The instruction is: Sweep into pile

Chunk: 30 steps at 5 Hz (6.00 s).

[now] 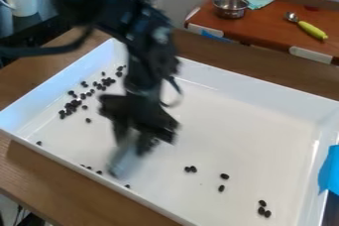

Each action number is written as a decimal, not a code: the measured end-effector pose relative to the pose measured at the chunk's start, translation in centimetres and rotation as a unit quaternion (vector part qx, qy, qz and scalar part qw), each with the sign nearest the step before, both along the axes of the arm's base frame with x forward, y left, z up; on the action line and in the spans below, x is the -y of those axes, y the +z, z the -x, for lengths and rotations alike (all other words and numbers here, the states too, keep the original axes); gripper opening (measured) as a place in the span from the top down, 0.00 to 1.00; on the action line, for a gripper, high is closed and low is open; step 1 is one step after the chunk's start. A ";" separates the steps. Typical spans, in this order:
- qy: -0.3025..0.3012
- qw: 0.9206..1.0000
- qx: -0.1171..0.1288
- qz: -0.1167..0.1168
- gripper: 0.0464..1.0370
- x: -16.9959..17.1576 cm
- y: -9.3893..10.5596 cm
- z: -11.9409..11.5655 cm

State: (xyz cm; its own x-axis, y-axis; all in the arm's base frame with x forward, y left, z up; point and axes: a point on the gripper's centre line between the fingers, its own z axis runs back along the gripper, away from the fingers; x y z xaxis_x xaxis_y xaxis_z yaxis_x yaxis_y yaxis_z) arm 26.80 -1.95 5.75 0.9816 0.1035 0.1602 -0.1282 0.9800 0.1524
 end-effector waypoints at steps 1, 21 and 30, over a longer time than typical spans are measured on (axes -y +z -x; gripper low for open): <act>0.001 1.000 0.008 -0.013 0.66 3.7 0.2 0.9; -0.039 0.998 0.043 -0.037 0.66 -6.4 -0.6 -0.3; 0.009 0.995 -0.004 0.095 0.66 3.4 1.4 1.7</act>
State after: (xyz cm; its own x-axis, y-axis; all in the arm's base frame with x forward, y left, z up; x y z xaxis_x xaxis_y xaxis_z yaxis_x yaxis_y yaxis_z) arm 25.09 -5.31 7.14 0.9805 0.1484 0.1290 -0.1450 0.9888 -0.0354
